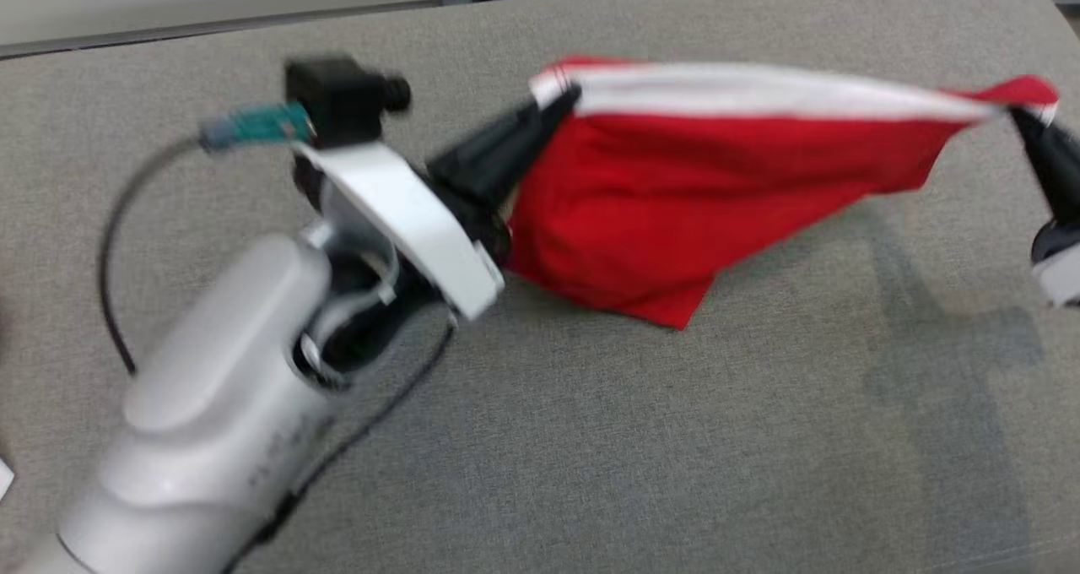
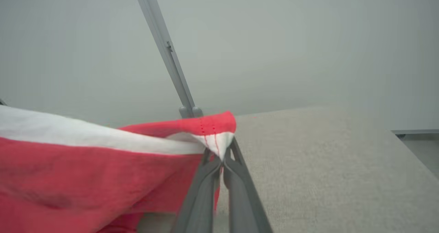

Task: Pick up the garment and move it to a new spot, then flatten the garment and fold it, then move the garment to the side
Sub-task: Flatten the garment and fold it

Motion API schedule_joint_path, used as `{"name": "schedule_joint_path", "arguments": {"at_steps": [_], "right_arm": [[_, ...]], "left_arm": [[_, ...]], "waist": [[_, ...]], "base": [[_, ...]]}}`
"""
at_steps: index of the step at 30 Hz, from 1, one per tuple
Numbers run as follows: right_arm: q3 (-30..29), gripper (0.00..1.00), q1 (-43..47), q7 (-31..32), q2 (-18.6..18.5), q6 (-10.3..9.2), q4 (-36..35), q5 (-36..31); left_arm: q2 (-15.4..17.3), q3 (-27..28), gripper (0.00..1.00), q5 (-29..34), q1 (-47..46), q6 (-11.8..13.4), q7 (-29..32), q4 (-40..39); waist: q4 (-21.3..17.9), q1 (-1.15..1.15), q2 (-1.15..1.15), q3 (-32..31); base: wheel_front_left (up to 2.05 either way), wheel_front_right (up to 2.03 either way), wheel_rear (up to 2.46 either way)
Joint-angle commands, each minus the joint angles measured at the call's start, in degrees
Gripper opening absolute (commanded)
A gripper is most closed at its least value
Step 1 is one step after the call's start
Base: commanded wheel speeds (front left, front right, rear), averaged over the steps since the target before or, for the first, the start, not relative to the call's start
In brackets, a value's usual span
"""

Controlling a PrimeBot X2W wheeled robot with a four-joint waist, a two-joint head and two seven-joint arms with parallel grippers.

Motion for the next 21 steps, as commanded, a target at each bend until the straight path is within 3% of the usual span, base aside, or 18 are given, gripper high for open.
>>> {"name": "schedule_joint_path", "arguments": {"at_steps": [1,5,8,9,14,17,21], "right_arm": [[-0.9,0.00,-4.9,0.7,-1.1,-0.04,-1.3,1.9],[-1.8,0.00,-15.4,0.6,-1.8,-0.04,-1.4,3.2],[-2.6,0.00,-23.7,-1.7,-0.9,-0.04,0.4,2.3],[-2.6,0.00,-23.7,-1.7,-0.9,-0.04,0.4,2.3],[-4.9,0.00,-34.7,-6.1,-0.6,-0.04,3.8,-0.6],[-4.9,0.00,-36.2,-6.8,-1.3,-0.04,4.4,-2.6],[-2.2,0.00,-31.4,-7.0,-2.1,-0.03,3.1,-4.7]], "left_arm": [[1.2,2.6,0.00,-0.1,-7.8,-0.1,0.6,-0.3],[1.3,4.7,0.00,1.0,-22.6,0.0,0.3,2.7],[1.3,3.1,0.00,3.5,-33.8,-0.1,-2.2,4.9],[1.3,3.1,0.00,3.5,-33.8,-0.1,-2.2,4.9],[1.1,-1.8,0.00,6.9,-48.1,-0.1,-13.0,8.1],[1.7,-7.0,0.00,5.3,-51.1,-0.1,-19.3,8.4],[5.5,-16.0,0.00,3.2,-46.4,-0.1,-23.6,6.5]], "waist": [[-0.9,0.00,0.00,2.9],[-2.2,0.00,0.00,7.9],[-3.0,0.00,0.00,11.4],[-3.0,0.00,0.00,11.4],[-3.4,0.00,0.00,15.4],[-2.7,0.00,0.00,16.4],[-2.1,0.00,0.00,16.5]], "base": [[0.00,0.00,0.00],[0.00,0.00,0.00],[0.00,0.00,0.00],[0.00,0.00,0.00],[0.00,0.00,0.00],[0.00,0.00,0.00],[0.00,0.00,0.00]]}}
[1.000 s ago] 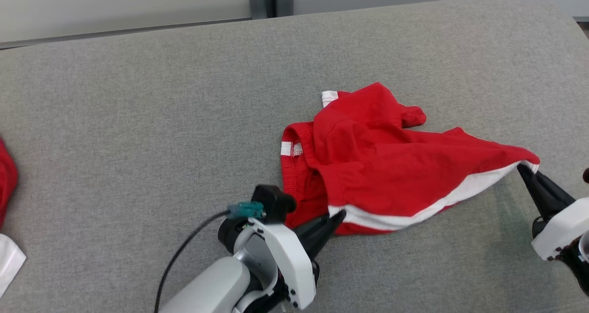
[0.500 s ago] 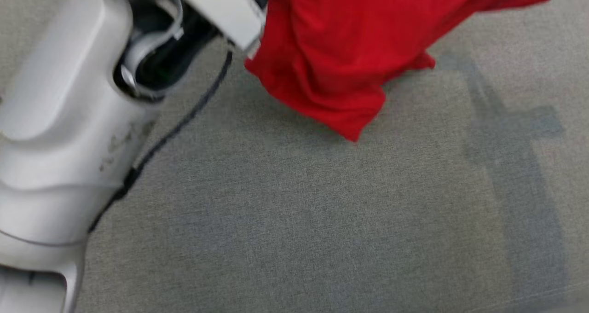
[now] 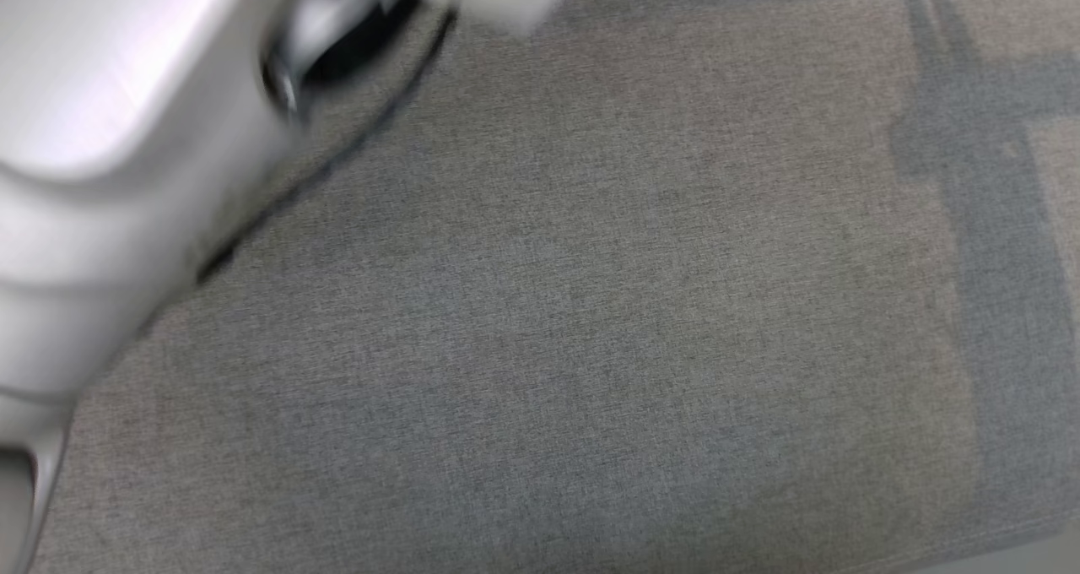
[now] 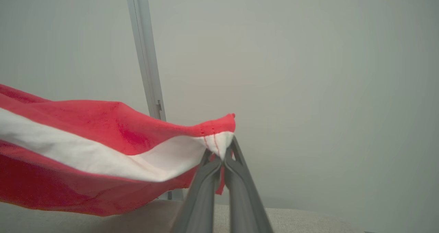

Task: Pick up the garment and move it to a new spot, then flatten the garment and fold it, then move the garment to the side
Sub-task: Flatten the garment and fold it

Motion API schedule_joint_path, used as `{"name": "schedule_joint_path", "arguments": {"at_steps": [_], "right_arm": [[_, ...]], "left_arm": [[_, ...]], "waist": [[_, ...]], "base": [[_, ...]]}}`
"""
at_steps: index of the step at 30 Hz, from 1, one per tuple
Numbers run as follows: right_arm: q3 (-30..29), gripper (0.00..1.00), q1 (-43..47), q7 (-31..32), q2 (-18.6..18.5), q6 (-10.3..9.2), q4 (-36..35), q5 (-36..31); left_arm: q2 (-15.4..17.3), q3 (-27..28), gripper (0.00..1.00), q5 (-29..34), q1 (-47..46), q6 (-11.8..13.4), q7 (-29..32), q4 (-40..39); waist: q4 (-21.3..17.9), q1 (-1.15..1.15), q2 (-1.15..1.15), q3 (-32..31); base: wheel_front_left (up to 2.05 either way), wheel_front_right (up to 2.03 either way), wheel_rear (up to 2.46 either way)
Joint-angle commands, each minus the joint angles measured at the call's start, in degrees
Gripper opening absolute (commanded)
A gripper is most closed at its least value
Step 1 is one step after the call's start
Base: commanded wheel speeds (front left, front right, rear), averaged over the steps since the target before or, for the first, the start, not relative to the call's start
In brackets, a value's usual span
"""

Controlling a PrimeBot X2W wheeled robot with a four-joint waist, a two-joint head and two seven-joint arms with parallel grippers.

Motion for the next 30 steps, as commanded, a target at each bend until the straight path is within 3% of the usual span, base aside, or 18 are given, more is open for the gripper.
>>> {"name": "schedule_joint_path", "arguments": {"at_steps": [1,4,11,17,24,30], "right_arm": [[0.8,0.00,3.2,-0.3,-0.6,-0.02,-0.5,-0.7],[2.4,0.00,10.6,-0.4,-0.9,-0.03,-2.0,0.0],[3.6,0.00,31.4,-0.4,-4.3,-0.03,-6.2,4.3],[-0.5,0.00,49.3,-0.4,-8.9,-0.07,-13.7,8.0],[-4.8,0.00,65.9,-0.4,-14.2,-0.08,-23.4,11.6],[-9.7,0.00,73.8,2.8,-17.4,-0.08,-29.7,12.8]], "left_arm": [[1.6,-2.5,0.00,-1.2,4.5,0.0,-0.6,-0.8],[4.5,-6.4,0.00,-2.4,13.4,0.0,-1.4,-3.2],[6.6,-4.8,0.00,-0.9,41.8,0.0,-1.4,-9.3],[8.2,-1.4,0.00,2.1,61.4,0.0,-1.4,-13.6],[11.8,2.1,0.00,2.4,73.2,0.0,-1.4,-19.3],[13.9,1.9,0.00,0.2,76.8,0.4,-0.9,-23.2]], "waist": [[0.4,0.00,0.00,-0.2],[1.0,0.00,0.00,-0.8],[2.5,0.00,0.00,-4.3],[3.3,0.00,0.00,-9.9],[4.4,0.00,0.00,-14.7],[5.1,0.00,0.00,-15.5]], "base": [[0.00,0.00,0.00],[0.00,0.00,0.00],[0.00,0.00,0.00],[0.00,0.00,0.00],[0.00,0.00,0.00],[0.00,0.00,0.00]]}}
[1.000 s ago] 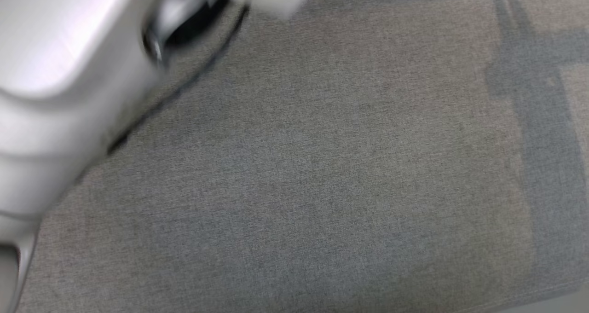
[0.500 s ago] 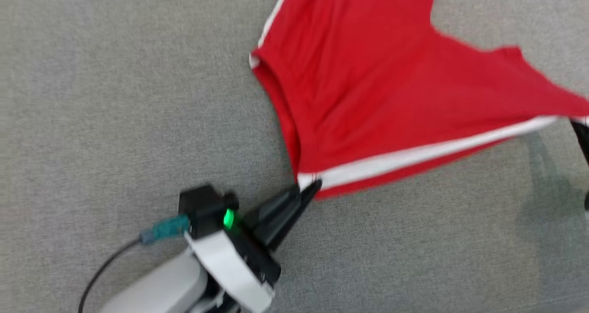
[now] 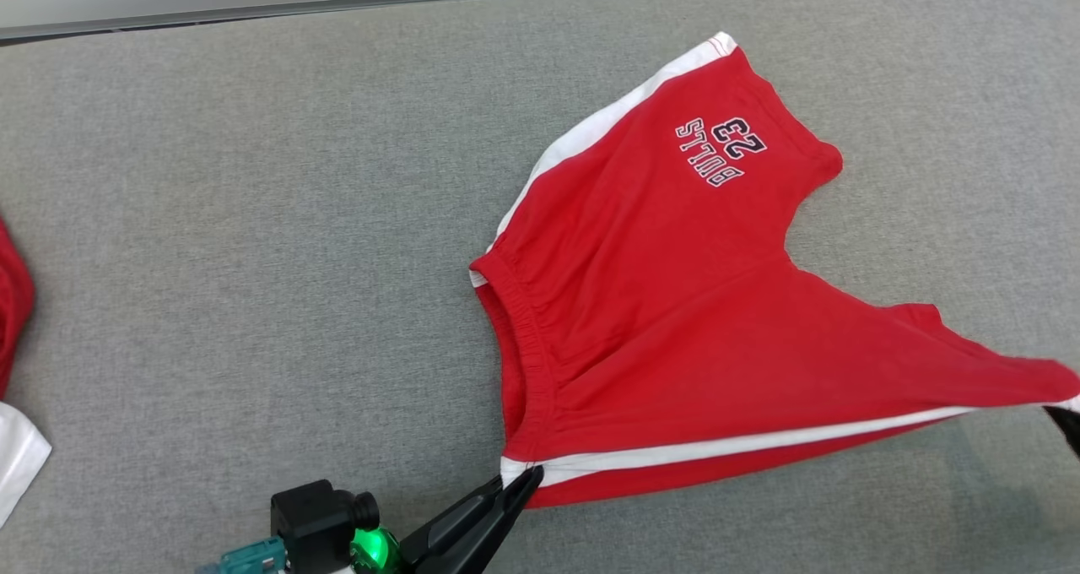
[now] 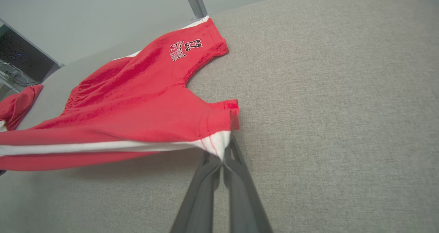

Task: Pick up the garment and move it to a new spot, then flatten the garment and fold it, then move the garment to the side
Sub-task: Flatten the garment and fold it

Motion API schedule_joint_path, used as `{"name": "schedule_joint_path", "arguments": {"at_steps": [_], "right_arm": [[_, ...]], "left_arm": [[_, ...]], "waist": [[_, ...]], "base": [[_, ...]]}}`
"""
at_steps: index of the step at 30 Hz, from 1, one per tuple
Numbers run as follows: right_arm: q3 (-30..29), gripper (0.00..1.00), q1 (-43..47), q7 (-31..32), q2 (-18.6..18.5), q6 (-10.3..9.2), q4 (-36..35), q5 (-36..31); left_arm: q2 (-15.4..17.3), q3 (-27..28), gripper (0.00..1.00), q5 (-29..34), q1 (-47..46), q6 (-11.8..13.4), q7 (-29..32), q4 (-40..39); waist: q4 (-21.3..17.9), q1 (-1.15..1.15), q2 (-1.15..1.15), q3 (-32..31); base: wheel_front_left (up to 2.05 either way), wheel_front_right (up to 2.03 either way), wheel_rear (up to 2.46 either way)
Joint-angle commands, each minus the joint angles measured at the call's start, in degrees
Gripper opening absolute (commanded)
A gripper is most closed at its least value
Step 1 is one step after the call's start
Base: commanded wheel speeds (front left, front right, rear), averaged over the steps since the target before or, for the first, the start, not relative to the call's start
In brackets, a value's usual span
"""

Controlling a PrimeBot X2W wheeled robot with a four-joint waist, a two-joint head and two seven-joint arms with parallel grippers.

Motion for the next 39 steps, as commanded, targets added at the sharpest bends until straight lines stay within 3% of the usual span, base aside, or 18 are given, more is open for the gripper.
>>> {"name": "schedule_joint_path", "arguments": {"at_steps": [1,4,8,16,25,35,37,39], "right_arm": [[-2.3,0.00,0.5,0.9,-0.8,-0.16,-1.0,0.2],[-4.1,0.00,0.6,2.5,-0.6,-0.16,-1.6,-0.3],[-7.3,0.00,-2.5,6.4,1.2,-0.15,-2.1,-0.6],[-9.5,0.00,-17.6,16.8,5.6,-0.13,1.1,-1.1],[-7.7,0.00,-34.5,28.5,8.0,-0.13,7.8,0.2],[-5.1,0.00,-46.1,35.0,9.7,-0.13,14.8,-0.7],[-4.4,0.00,-48.6,36.2,10.0,-0.13,16.0,-1.2],[-3.5,0.00,-50.9,37.2,10.5,-0.13,17.2,-1.5]], "left_arm": [[0.2,0.6,0.00,-0.6,-0.4,0.3,-0.1,-0.5],[-0.7,0.6,0.00,-0.9,-2.1,0.2,-0.1,-0.3],[-4.7,-0.1,0.00,-3.3,-6.8,0.0,0.0,1.7],[-11.0,-2.6,0.00,-12.1,-19.3,0.0,-0.4,7.8],[-12.7,-0.5,0.00,-21.1,-25.9,0.0,-0.6,11.2],[-15.2,2.8,0.00,-20.7,-28.7,0.0,-0.6,13.9],[-15.9,2.4,0.17,-21.0,-29.1,0.0,-0.6,14.4],[-16.5,2.6,0.14,-20.8,-29.8,0.0,-0.6,15.3]], "waist": [[0.5,0.00,0.00,0.0],[1.0,0.00,0.00,0.3],[2.6,0.00,0.00,1.8],[5.7,0.00,0.00,6.8],[8.7,0.00,0.00,11.2],[11.7,0.00,0.00,14.2],[12.1,0.00,0.00,14.8],[12.4,0.00,0.00,15.3]], "base": [[0.00,0.00,0.00],[0.00,0.00,0.00],[0.00,0.00,0.00],[0.00,0.00,0.00],[0.00,0.00,0.00],[0.00,0.00,0.00],[0.00,0.00,0.00],[0.00,0.00,0.00]]}}
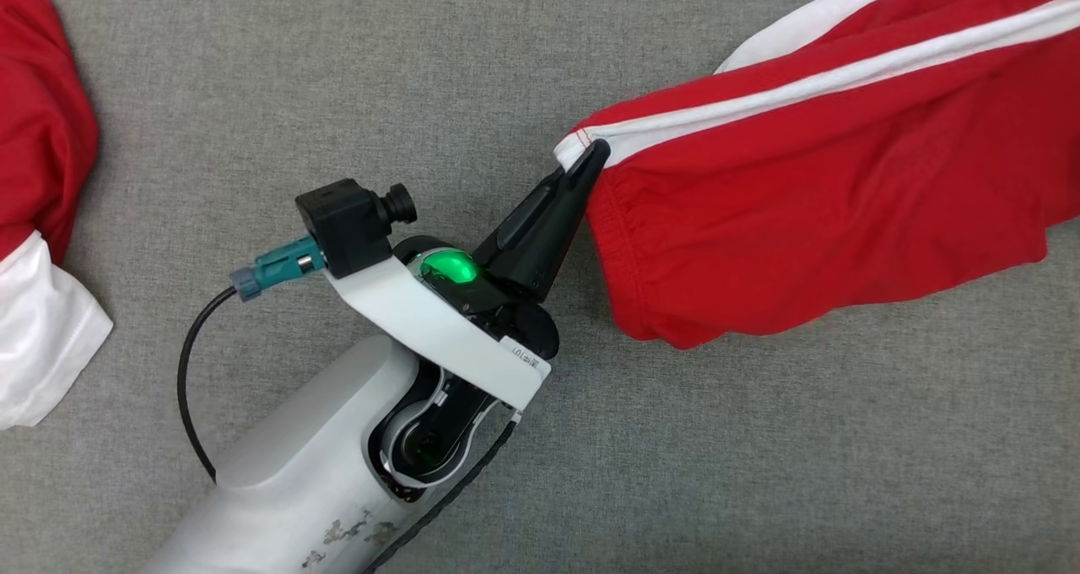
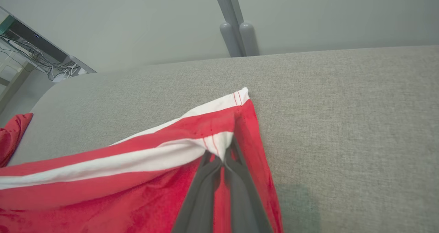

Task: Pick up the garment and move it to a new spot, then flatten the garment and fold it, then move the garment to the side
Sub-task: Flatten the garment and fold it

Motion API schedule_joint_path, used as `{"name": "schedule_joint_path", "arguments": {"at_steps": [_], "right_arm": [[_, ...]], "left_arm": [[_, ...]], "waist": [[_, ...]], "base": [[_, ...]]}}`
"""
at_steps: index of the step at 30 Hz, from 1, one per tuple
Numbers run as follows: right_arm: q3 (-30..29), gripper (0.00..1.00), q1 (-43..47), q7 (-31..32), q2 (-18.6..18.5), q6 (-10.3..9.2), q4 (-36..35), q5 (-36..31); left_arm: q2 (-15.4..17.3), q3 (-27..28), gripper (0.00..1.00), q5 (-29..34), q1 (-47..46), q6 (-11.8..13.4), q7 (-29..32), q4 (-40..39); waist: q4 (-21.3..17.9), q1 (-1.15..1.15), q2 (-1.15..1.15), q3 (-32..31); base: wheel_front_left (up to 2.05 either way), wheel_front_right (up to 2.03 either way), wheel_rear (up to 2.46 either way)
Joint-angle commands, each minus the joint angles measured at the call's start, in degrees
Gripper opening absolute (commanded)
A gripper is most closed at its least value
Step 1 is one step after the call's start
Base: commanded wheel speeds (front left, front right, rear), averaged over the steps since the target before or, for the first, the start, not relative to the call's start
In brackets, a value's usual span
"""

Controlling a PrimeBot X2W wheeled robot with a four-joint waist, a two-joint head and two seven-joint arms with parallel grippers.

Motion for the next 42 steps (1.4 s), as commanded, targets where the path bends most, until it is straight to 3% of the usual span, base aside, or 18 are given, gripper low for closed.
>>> {"name": "schedule_joint_path", "arguments": {"at_steps": [1,3,8,9,10,11,12,13,18,22,29,32,36,42], "right_arm": [[0.7,0.00,-3.1,0.9,0.5,-0.10,1.5,-0.9],[1.5,0.00,-5.3,1.4,1.1,-0.10,3.0,-1.4],[3.0,0.00,-9.0,1.4,2.4,-0.10,5.3,-1.7],[3.3,0.19,-9.6,1.2,2.7,-0.10,5.9,-1.8],[3.5,0.89,-10.2,0.5,3.1,-0.10,6.4,-2.0],[3.7,1.00,-10.8,0.0,3.4,-0.10,7.0,-2.0],[4.1,1.00,-11.1,-0.5,3.9,-0.07,6.9,-1.6],[3.9,1.00,-11.2,-1.1,4.2,-0.07,7.5,-0.8],[3.6,1.00,-7.8,-4.3,1.6,-0.06,7.8,1.3],[3.1,1.00,-1.1,-7.8,-1.3,-0.06,7.9,3.1],[4.7,1.00,9.1,-13.5,-2.4,-0.06,7.4,2.8],[5.8,1.00,9.5,-16.8,0.0,-0.06,10.9,-0.3],[6.0,1.00,5.7,-20.0,5.0,-0.06,19.7,-5.7],[9.4,1.00,-1.9,-18.6,11.5,-0.06,35.5,-15.8]], "left_arm": [[-0.5,0.6,0.11,0.3,-1.5,0.0,0.0,0.9],[-1.2,1.1,0.04,0.5,-1.6,0.0,0.0,1.6],[-2.1,2.0,0.00,1.2,-1.8,0.0,0.0,2.7],[-2.4,2.2,0.00,1.0,-1.5,0.0,0.0,3.0],[-2.5,2.3,0.00,0.6,-1.3,0.0,0.0,3.4],[-2.5,2.0,0.30,0.3,-1.1,0.1,0.0,4.0],[-2.4,1.6,0.70,0.0,-1.0,0.1,0.0,4.7],[-2.3,1.5,1.00,-0.1,-0.8,0.1,0.1,5.4],[-2.3,1.8,1.00,1.2,0.8,0.1,0.1,8.1],[-1.9,6.2,1.00,10.5,3.4,0.4,0.0,9.9],[-5.5,15.6,1.00,33.3,13.4,8.5,0.0,5.4],[-8.0,19.1,1.00,40.8,18.5,11.3,0.0,1.9],[-10.5,23.1,1.00,47.9,23.9,13.2,0.0,-2.7],[-11.5,21.2,1.00,54.8,29.4,14.6,0.0,-5.3]], "waist": [[0.6,0.00,0.00,0.8],[0.9,0.00,0.00,1.3],[1.3,0.00,0.00,2.0],[1.4,0.00,0.00,2.2],[1.4,0.00,0.00,2.4],[1.4,0.00,0.00,2.5],[1.4,0.00,0.00,2.6],[1.4,0.00,0.00,2.5],[1.4,0.00,0.00,1.2],[1.0,0.00,0.00,-1.2],[0.5,0.00,0.00,-5.9],[1.4,0.00,0.00,-7.7],[3.9,0.00,0.00,-9.7],[8.5,0.00,0.00,-11.1]], "base": [[0.00,0.00,0.00],[0.00,0.00,0.00],[0.00,0.00,0.00],[0.00,0.00,0.00],[0.00,0.00,0.00],[0.00,0.00,0.00],[0.00,0.00,0.00],[0.00,0.00,0.00],[0.00,0.00,0.00],[0.00,0.00,0.00],[0.00,0.00,0.00],[0.00,0.00,0.00],[0.00,0.00,0.00],[0.00,0.00,0.00]]}}
